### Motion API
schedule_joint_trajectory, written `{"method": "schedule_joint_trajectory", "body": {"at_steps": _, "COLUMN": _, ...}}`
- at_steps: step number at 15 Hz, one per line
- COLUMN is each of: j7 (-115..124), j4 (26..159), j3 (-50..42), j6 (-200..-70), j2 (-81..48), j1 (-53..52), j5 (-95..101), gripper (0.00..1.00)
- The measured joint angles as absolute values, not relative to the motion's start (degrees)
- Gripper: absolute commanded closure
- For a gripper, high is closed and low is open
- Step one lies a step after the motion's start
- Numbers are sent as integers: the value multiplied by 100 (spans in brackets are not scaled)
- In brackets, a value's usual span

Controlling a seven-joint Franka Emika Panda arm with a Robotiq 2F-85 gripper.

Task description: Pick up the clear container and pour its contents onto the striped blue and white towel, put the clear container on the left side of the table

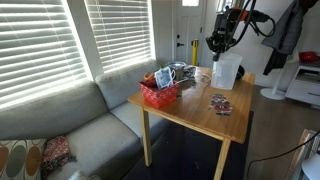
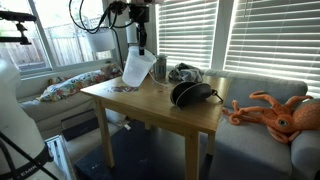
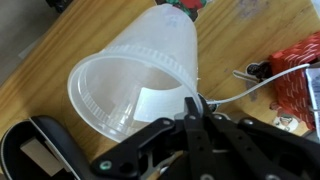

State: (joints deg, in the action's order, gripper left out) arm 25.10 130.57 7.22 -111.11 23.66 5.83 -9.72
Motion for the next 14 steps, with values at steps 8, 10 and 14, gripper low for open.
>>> {"method": "schedule_joint_trajectory", "body": {"at_steps": 8, "j7": 3096, "j4": 12997, "j3": 1005, "j6": -11066, "j2": 2390, "j1": 325, "j5": -915, "gripper": 99}}
{"method": "schedule_joint_trajectory", "body": {"at_steps": 10, "j7": 3582, "j4": 12990, "j3": 1260, "j6": -10981, "j2": 2419, "j1": 210, "j5": -794, "gripper": 99}}
{"method": "schedule_joint_trajectory", "body": {"at_steps": 14, "j7": 4485, "j4": 12988, "j3": 1637, "j6": -10785, "j2": 2427, "j1": 21, "j5": -514, "gripper": 99}}
